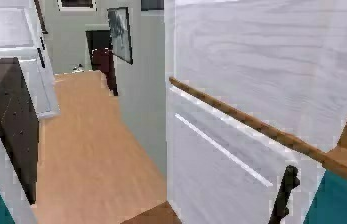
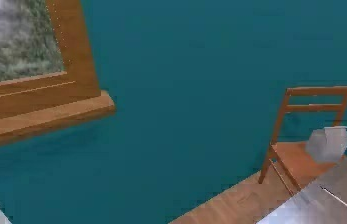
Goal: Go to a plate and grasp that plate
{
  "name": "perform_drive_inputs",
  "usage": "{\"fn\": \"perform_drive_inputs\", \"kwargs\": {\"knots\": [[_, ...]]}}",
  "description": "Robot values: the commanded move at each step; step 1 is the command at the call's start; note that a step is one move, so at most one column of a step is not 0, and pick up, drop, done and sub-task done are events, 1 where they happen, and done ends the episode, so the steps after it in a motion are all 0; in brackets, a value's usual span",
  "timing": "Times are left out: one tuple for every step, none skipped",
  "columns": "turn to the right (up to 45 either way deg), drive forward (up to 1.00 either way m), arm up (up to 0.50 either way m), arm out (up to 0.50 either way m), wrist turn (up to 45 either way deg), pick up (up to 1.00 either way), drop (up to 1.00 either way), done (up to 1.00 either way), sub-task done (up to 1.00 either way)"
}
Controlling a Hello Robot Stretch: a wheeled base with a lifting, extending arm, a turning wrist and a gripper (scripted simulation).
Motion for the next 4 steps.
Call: {"fn": "perform_drive_inputs", "kwargs": {"knots": [[-45.0, 0.00, 0.00, 0.00, 0.0, 0.00, 0.00, 0.00, 0.00], [-45.0, 0.00, 0.00, 0.00, 0.0, 0.00, 0.00, 0.00, 0.00], [-27.0, 0.00, 0.00, 0.00, 0.0, 0.00, 0.00, 0.00, 0.00], [0.0, 0.90, 0.00, 0.00, 0.0, 0.00, 0.00, 0.00, 0.00]]}}
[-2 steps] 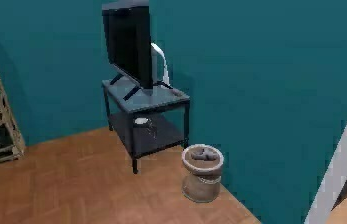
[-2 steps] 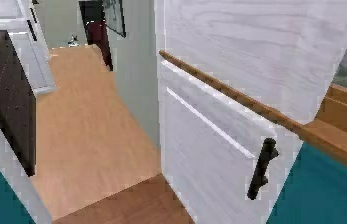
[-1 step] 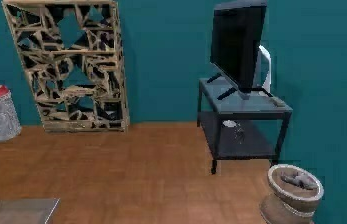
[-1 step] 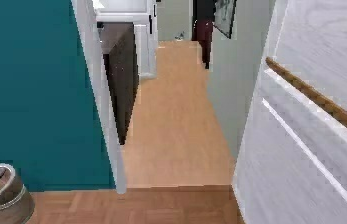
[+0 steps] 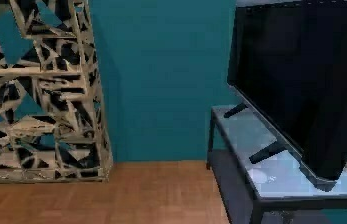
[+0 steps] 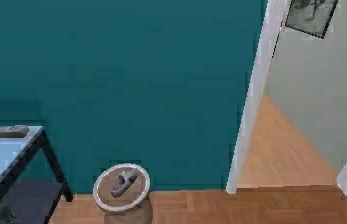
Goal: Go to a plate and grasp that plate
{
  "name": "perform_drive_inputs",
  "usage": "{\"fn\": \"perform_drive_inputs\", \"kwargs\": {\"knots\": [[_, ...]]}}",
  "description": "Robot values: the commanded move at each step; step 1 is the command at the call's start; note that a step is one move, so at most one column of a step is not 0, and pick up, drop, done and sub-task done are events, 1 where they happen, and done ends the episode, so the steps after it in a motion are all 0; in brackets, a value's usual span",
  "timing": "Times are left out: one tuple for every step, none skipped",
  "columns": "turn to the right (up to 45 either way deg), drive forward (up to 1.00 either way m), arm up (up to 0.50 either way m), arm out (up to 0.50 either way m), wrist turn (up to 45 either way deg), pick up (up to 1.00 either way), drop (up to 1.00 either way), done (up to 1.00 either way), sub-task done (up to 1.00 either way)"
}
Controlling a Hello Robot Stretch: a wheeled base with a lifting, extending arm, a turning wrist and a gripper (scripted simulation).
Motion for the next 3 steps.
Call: {"fn": "perform_drive_inputs", "kwargs": {"knots": [[-45.0, 0.00, 0.00, 0.00, 0.0, 0.00, 0.00, 0.00, 0.00], [-6.0, 0.00, 0.00, 0.00, 0.0, 0.00, 0.00, 0.00, 0.00], [-3.0, 0.00, 0.00, 0.00, 0.0, 0.00, 0.00, 0.00, 0.00]]}}
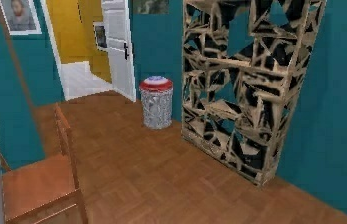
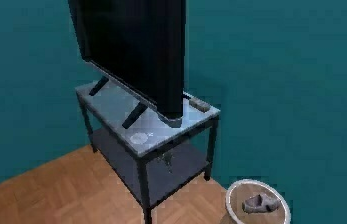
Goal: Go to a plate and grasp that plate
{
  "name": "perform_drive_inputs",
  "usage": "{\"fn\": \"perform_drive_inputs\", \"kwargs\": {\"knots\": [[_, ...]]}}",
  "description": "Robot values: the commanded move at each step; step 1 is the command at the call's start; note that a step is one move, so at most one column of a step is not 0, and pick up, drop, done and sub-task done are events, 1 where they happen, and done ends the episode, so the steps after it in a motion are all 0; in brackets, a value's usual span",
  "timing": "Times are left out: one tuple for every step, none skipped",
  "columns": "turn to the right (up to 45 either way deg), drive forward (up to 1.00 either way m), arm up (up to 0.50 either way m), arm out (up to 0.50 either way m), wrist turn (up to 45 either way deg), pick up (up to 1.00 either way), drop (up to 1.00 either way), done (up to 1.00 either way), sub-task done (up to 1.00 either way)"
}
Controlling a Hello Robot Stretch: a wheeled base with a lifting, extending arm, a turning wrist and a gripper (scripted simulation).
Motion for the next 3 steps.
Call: {"fn": "perform_drive_inputs", "kwargs": {"knots": [[0.0, 0.35, 0.00, 0.00, 0.0, 0.00, 0.00, 0.00, 0.00], [-3.0, 0.00, 0.00, 0.00, 0.0, 0.00, 0.00, 0.00, 0.00], [0.0, 0.80, 0.00, 0.00, 0.0, 0.00, 0.00, 0.00, 0.00]]}}
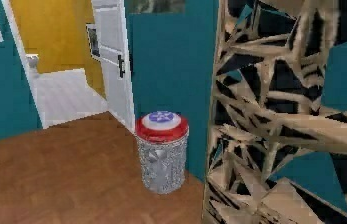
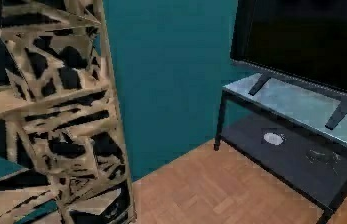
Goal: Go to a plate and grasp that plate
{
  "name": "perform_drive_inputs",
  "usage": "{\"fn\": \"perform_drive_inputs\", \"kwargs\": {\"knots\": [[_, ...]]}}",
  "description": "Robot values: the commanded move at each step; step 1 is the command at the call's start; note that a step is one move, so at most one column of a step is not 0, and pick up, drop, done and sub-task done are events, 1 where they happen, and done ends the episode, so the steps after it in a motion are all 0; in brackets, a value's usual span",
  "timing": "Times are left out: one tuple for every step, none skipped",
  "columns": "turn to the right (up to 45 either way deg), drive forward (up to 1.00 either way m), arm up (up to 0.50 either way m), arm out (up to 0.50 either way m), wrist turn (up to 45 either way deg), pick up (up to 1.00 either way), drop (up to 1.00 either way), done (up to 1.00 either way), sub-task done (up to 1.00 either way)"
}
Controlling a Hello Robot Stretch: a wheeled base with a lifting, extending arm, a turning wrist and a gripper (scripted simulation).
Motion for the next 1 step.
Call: {"fn": "perform_drive_inputs", "kwargs": {"knots": [[-36.0, 0.00, 0.00, 0.00, 0.0, 0.00, 0.00, 0.00, 0.00]]}}
